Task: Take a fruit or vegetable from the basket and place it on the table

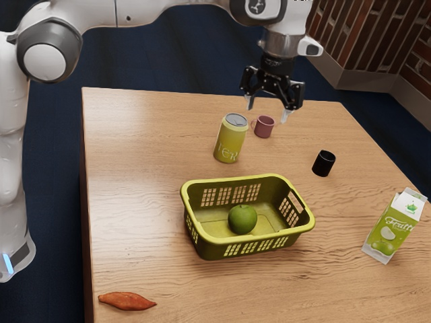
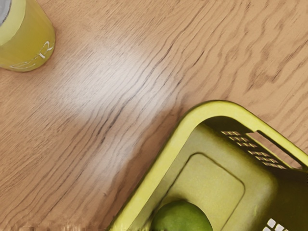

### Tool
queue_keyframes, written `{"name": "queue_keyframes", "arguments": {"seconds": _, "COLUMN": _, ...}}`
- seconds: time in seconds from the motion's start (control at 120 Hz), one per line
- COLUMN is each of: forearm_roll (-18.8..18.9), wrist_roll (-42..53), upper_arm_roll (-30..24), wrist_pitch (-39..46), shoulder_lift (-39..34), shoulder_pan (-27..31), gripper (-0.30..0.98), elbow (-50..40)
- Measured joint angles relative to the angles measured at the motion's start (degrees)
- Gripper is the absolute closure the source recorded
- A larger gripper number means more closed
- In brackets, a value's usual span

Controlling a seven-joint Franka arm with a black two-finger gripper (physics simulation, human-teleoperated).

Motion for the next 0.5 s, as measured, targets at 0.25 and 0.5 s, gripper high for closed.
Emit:
{"name": "queue_keyframes", "arguments": {"seconds": 0.25, "forearm_roll": 0.01, "wrist_roll": -22.81, "upper_arm_roll": -0.48, "wrist_pitch": -0.05, "shoulder_lift": 2.29, "shoulder_pan": -5.17, "gripper": 0.0, "elbow": 0.23}}
{"name": "queue_keyframes", "arguments": {"seconds": 0.5, "forearm_roll": -0.2, "wrist_roll": -38.09, "upper_arm_roll": 0.1, "wrist_pitch": 5.1, "shoulder_lift": -5.03, "shoulder_pan": -5.99, "gripper": 0.0, "elbow": -16.11}}
